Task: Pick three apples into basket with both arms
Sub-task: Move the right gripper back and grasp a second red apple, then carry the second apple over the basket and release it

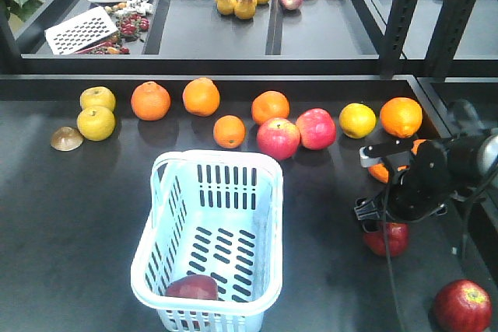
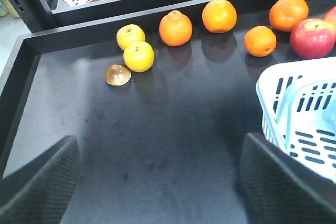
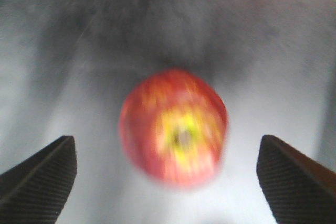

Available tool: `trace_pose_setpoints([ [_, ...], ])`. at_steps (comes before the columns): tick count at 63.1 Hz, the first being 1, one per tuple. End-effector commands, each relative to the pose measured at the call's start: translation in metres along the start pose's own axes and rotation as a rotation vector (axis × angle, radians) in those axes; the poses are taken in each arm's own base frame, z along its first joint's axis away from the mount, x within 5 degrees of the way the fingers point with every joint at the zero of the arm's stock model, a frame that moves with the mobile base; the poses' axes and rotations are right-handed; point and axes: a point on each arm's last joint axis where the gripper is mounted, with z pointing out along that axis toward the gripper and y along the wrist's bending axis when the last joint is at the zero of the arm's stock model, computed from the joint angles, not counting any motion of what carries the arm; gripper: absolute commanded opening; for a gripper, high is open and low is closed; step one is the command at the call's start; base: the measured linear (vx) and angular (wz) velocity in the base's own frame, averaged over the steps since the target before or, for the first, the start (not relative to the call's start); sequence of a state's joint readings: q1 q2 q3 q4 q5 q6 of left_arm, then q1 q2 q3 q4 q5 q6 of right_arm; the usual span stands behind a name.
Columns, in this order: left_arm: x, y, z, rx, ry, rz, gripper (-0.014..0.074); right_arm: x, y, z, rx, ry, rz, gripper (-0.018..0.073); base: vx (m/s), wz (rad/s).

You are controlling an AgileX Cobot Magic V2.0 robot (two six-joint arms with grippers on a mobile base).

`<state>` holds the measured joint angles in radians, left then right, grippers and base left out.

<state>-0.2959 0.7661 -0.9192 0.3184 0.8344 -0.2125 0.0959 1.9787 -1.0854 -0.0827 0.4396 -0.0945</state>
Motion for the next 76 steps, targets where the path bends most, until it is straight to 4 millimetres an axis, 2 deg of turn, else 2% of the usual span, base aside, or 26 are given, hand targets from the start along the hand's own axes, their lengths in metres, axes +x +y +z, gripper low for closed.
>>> trace_pose_setpoints([
  [1, -0.011, 0.001, -0.005, 0.006, -0.084, -0.009, 0.0585, -0.015, -0.005, -0.008, 0.018, -0.097, -0.011, 0.0652, 0.00, 0.00],
  [15, -0.011, 0.001, -0.005, 0.006, -0.084, -0.009, 0.0585, -0.010, -0.003, 0.018, 0.012, -0.079, -0.017, 0.0643, 0.00, 0.00],
  [22, -0.011, 0.001, -0.005, 0.006, -0.084, -0.009, 0.0585, -0.008, -0.002, 0.024, 0.009, -0.067, -0.017, 0.0600, 0.00, 0.00],
  [29, -0.011, 0.001, -0.005, 0.006, -0.084, -0.009, 0.0585, -0.006, -0.002, 0.025, 0.007, -0.047, -0.017, 0.0485, 0.00, 0.00],
  [39, -0.011, 0.001, -0.005, 0.006, -0.084, -0.009, 0.0585, -0.008, -0.003, 0.016, 0.009, -0.055, -0.009, 0.0268, 0.00, 0.00],
  [47, -0.011, 0.001, -0.005, 0.006, -0.084, -0.009, 0.0585, -0.014, -0.003, -0.008, 0.011, -0.094, 0.005, 0.0182, 0.00, 0.00],
  [55, -0.011, 0.001, -0.005, 0.006, -0.084, -0.009, 0.0585, -0.016, -0.003, -0.045, -0.012, -0.119, 0.102, 0.0181, 0.00, 0.00],
  [60, -0.011, 0.001, -0.005, 0.006, -0.084, -0.009, 0.0585, -0.013, 0.005, -0.075, -0.028, -0.157, 0.099, 0.0185, 0.00, 0.00],
  [68, -0.011, 0.001, -0.005, 0.006, -0.084, -0.009, 0.0585, 0.000, 0.032, -0.115, -0.058, -0.221, 0.038, 0.0188, 0.00, 0.00],
  [76, -0.011, 0.001, -0.005, 0.006, -0.084, -0.009, 0.0585, 0.016, 0.071, -0.151, -0.134, -0.282, -0.043, 0.0188, 0.00, 0.00],
])
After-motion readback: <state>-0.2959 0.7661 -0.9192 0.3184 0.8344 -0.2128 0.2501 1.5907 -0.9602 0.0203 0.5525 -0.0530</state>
